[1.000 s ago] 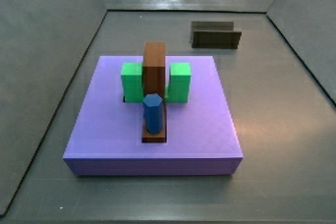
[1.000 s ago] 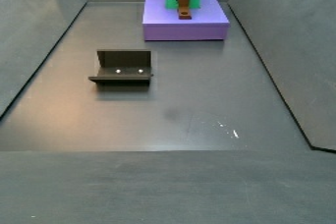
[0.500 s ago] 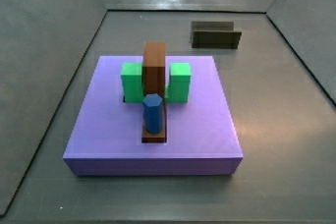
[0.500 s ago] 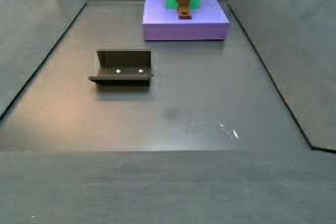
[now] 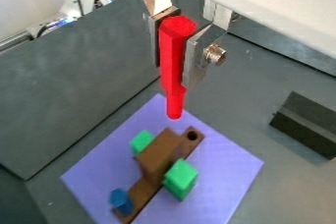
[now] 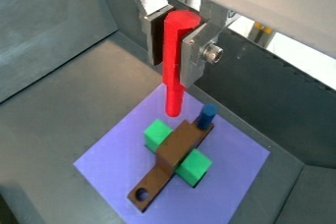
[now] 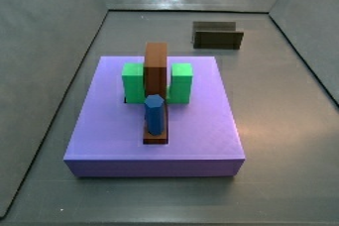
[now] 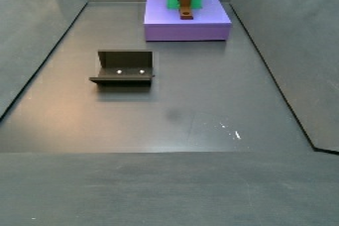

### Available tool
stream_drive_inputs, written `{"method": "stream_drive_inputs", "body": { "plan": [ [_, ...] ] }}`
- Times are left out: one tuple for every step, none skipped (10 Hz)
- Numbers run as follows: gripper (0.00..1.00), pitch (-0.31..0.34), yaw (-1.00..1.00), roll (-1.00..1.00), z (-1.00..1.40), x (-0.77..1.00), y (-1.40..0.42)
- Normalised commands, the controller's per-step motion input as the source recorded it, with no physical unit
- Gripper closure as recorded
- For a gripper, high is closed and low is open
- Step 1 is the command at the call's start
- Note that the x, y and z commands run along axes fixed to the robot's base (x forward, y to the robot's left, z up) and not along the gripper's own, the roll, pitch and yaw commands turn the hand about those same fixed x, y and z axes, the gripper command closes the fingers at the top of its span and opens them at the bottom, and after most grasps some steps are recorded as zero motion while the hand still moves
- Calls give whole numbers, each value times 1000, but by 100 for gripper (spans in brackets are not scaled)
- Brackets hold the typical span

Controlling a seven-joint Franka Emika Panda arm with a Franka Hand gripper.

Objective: Pick up the red object. Move up. Place the red object on the fixture. Regrasp the red object. Move to above the board. Insert the red object.
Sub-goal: Insert the red object.

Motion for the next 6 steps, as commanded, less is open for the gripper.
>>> {"method": "stream_drive_inputs", "body": {
  "plan": [
    [100,-89,0,-214,-354,140,786],
    [100,-197,0,-94,-663,0,683],
    [100,-203,-40,-37,-763,-291,529],
    [100,-230,-100,-76,-697,-283,437],
    [100,-243,-91,-66,-706,-286,346],
    [100,-243,-91,-56,-726,-280,289]
  ]
}}
